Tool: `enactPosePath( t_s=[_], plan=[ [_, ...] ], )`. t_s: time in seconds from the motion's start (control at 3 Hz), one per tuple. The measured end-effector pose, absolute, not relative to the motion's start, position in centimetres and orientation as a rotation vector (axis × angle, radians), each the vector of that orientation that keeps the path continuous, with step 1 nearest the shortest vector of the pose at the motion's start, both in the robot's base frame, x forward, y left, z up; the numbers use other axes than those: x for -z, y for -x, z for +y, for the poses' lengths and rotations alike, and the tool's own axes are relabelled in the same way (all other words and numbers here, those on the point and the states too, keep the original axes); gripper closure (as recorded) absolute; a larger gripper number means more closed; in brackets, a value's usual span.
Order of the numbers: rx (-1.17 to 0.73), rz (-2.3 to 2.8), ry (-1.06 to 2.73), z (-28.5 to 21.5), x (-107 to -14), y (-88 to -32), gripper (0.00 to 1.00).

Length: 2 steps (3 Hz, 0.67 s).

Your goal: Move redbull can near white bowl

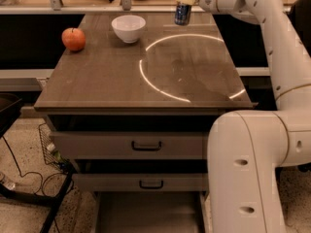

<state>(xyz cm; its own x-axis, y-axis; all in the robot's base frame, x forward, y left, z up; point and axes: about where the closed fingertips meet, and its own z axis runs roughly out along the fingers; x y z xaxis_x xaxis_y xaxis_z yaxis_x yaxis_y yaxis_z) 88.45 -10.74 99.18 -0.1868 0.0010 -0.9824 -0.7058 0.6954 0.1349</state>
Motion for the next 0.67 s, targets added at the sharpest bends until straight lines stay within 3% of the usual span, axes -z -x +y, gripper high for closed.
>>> enactPosePath(
  t_s=[0.67],
  plan=[
    [-0.612,1.67,0.589,-6.4,-99.7,-90.6,1.0]
  ],
)
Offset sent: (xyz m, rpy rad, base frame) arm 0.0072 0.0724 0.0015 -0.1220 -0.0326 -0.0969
